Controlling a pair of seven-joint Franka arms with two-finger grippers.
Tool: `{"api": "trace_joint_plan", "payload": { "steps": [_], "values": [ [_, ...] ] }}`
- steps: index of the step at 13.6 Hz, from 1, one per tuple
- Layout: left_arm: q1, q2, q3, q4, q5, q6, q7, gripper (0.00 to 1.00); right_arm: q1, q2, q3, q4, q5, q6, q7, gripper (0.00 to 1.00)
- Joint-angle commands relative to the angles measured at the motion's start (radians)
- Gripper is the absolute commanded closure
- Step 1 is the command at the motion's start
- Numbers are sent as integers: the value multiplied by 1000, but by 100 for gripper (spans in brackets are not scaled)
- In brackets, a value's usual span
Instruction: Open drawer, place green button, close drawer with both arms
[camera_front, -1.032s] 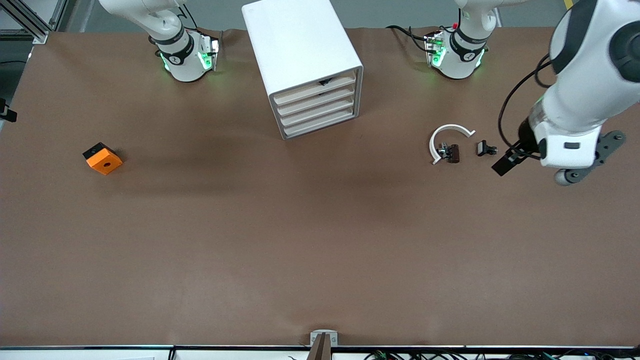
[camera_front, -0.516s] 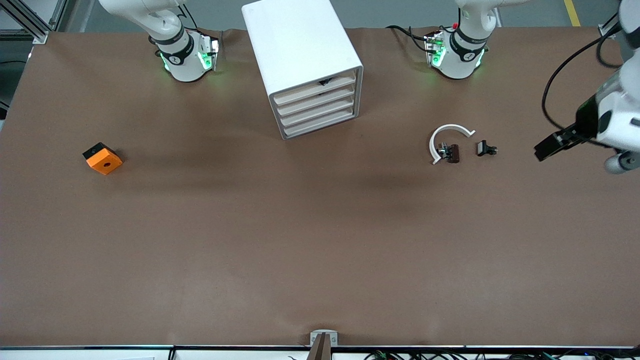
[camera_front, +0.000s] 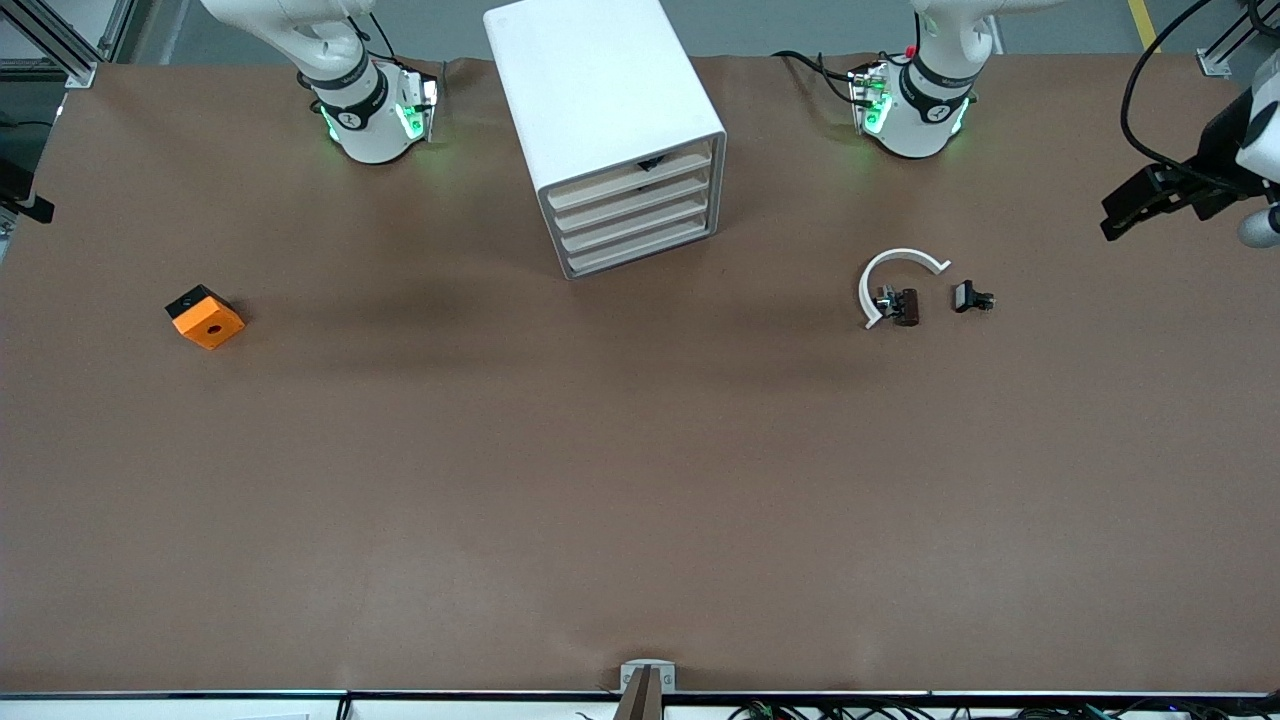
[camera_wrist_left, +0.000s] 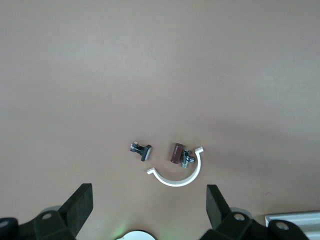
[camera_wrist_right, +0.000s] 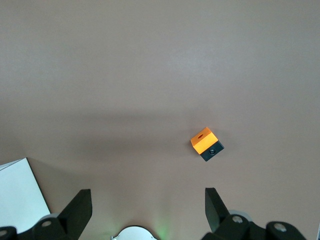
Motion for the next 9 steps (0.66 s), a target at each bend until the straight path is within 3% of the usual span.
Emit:
{"api": "trace_joint_plan", "payload": {
  "steps": [1,7,9],
  "values": [
    [-4,-36,-8,-39,-19,-5,18,0,-124,-41,141,-41,-10,2,7,0],
    [-6,-62,-14,-106,-20,12,40,0,-118,-73,143,-43,1,-27,14,0],
    [-1,-91,-54,-139,-22,27,40,0,-97,-76,140,-44,-1,-26,12,0]
  ]
}}
